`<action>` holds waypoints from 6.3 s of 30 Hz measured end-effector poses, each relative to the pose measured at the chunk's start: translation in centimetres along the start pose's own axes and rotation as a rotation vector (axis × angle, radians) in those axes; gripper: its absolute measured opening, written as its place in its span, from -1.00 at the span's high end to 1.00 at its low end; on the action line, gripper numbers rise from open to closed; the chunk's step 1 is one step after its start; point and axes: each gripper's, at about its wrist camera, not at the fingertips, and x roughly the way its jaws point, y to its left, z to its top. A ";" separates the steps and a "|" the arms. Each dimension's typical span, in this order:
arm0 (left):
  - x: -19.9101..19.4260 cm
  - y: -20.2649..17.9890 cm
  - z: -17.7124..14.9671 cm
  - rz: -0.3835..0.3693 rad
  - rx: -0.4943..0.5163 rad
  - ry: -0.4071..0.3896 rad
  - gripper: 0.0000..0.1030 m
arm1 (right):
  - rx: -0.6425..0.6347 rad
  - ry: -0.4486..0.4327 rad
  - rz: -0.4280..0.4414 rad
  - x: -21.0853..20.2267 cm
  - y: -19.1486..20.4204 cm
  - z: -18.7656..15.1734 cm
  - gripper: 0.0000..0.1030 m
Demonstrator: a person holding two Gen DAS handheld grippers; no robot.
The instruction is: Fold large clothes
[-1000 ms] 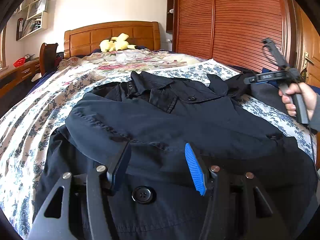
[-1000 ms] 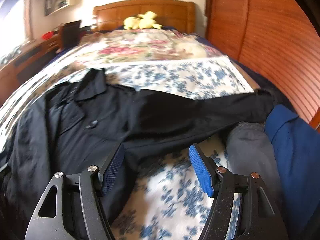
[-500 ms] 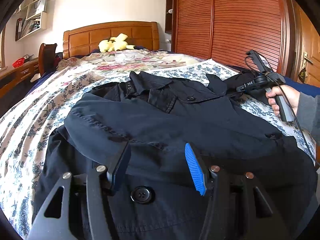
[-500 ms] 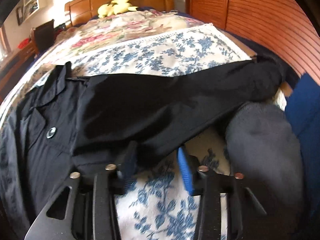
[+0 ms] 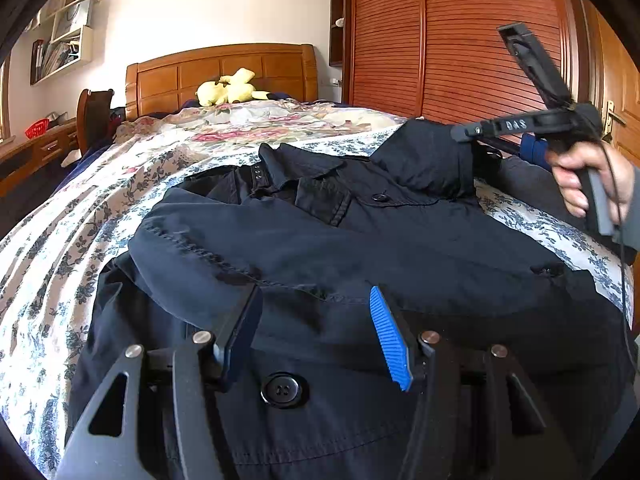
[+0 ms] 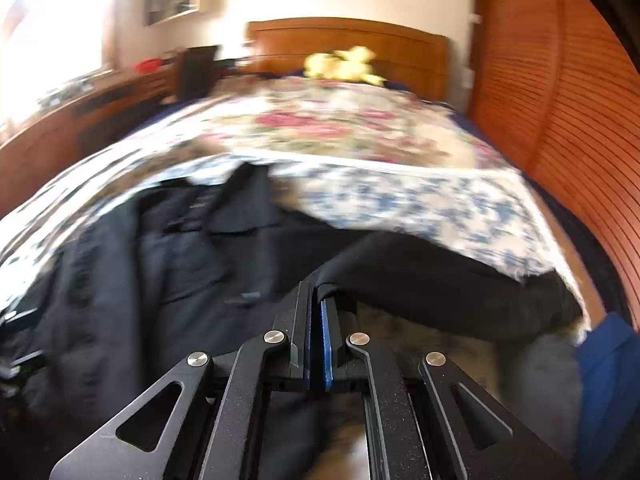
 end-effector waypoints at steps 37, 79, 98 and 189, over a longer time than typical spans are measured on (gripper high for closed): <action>-0.1 -0.2 0.1 0.000 0.007 -0.003 -0.07 | 0.297 0.190 -0.267 4.6 -11.1 -5.0 -0.24; -7.2 3.9 0.8 0.029 -0.043 -0.091 -0.07 | -0.036 -0.079 -0.006 -5.5 6.9 3.5 0.97; -9.7 6.1 0.9 0.059 -0.055 -0.134 -0.08 | -0.078 0.148 0.134 -2.1 15.9 -4.8 0.89; -19.9 5.0 -4.7 0.181 -0.085 -0.032 -0.07 | -0.211 0.044 0.217 -12.8 23.0 -8.5 -0.05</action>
